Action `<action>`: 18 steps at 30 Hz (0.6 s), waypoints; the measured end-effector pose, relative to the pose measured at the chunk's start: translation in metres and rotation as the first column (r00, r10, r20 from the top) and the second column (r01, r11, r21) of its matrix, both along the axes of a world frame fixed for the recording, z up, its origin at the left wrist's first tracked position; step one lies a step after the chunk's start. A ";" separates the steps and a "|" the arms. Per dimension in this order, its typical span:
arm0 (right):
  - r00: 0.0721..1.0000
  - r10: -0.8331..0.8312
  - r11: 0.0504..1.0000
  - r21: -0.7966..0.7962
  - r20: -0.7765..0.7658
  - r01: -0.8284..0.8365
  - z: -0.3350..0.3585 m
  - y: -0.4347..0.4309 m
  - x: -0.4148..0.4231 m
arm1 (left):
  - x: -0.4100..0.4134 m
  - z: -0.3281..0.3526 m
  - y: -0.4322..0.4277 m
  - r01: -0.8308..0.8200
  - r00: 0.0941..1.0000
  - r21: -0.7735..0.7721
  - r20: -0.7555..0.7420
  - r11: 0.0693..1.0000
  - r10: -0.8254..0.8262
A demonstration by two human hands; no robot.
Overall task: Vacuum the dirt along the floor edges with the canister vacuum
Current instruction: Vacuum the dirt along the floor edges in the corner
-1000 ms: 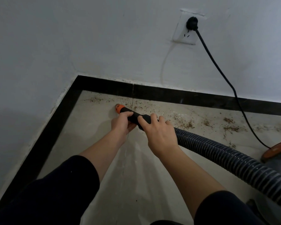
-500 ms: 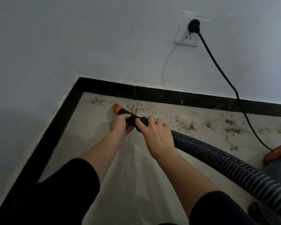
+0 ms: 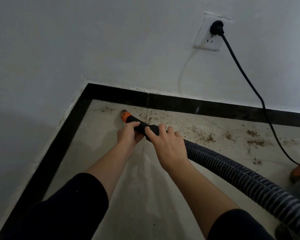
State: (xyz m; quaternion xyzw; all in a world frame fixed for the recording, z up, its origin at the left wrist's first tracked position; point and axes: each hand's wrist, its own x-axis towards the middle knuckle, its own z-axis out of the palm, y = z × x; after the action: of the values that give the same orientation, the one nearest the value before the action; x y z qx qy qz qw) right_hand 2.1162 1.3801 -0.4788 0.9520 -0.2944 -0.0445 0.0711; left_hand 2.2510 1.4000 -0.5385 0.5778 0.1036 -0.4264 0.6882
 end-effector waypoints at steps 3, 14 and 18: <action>1.000 0.009 1.000 0.004 0.006 -0.009 0.000 0.001 0.004 | 0.004 0.001 0.002 -0.007 1.000 -0.004 0.001 1.000 0.007; 0.999 0.036 0.999 0.006 0.023 -0.036 -0.004 0.008 0.016 | 0.014 0.001 0.014 -0.031 1.000 -0.020 -0.004 0.999 0.030; 0.999 0.044 0.999 0.006 0.020 -0.044 -0.003 0.009 0.017 | 0.015 0.003 0.016 -0.045 0.999 -0.021 -0.005 0.999 0.045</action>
State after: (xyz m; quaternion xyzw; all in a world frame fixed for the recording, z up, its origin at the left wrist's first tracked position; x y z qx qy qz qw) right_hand 2.1336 1.3896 -0.4821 0.9589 -0.2739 -0.0342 0.0662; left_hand 2.2663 1.4164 -0.5356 0.5670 0.1137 -0.4131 0.7035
